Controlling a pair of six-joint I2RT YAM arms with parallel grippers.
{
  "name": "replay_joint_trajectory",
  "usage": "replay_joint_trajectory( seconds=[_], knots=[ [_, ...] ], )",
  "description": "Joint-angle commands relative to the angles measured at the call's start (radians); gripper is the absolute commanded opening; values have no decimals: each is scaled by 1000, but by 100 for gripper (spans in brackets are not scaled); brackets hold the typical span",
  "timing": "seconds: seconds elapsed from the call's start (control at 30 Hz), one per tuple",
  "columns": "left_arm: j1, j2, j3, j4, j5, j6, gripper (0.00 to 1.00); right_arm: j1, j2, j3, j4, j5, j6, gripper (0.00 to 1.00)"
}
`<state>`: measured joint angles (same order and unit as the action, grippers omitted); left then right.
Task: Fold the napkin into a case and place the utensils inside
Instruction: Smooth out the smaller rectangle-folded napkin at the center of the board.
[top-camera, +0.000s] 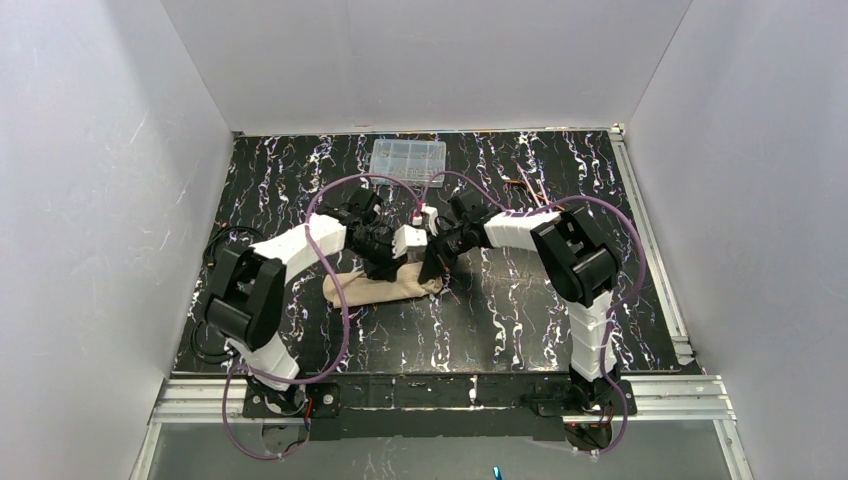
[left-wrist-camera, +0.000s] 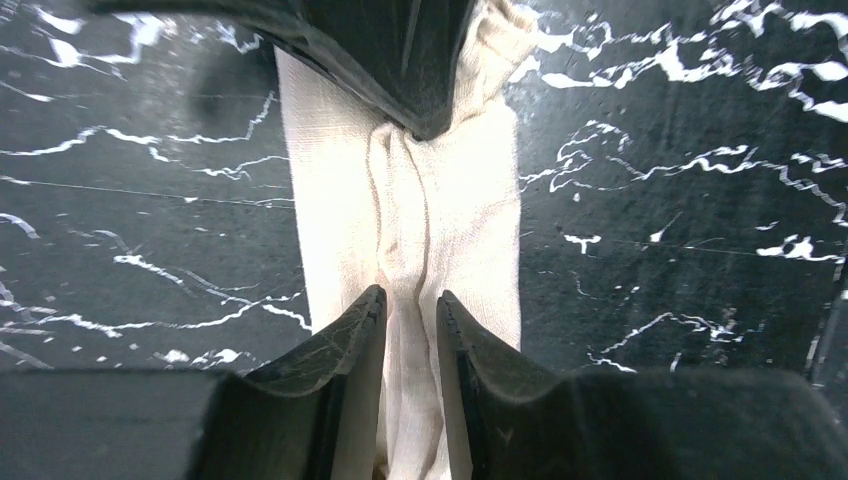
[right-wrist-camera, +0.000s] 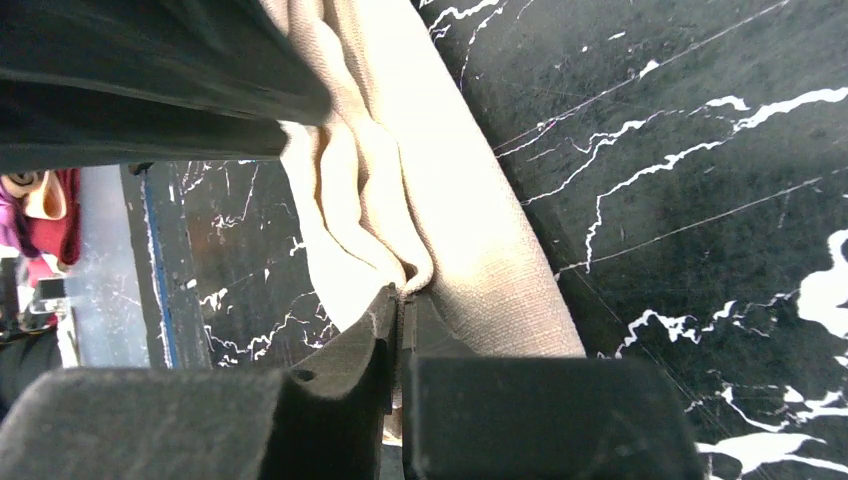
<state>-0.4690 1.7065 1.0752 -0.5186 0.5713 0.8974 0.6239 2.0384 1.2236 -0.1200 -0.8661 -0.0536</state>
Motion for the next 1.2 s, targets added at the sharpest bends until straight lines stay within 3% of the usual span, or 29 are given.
replay_joint_trajectory(
  seconds=[0.0, 0.07, 0.3, 0.47, 0.6, 0.83, 1.17],
  knots=[
    [21, -112, 32, -63, 85, -32, 25, 2, 35, -4, -15, 32, -2, 6],
    [41, -113, 55, -91, 129, -21, 26, 3, 32, -16, -14, 36, -7, 6],
    [58, -24, 82, 24, 62, -42, 27, 2, 17, -21, -24, 30, -13, 6],
    [58, 57, 120, 99, -48, -84, 15, 2, -18, -37, 1, -11, -7, 7],
    [59, 71, 104, 103, -34, -45, 9, 2, -39, -49, 6, -8, 2, 7],
    [59, 70, 76, 35, 75, 17, 10, 2, -31, -66, 84, -18, 58, 7],
    [40, 58, 8, 54, 56, 186, 10, 2, -26, -79, 181, -48, 160, 7]
  ],
)
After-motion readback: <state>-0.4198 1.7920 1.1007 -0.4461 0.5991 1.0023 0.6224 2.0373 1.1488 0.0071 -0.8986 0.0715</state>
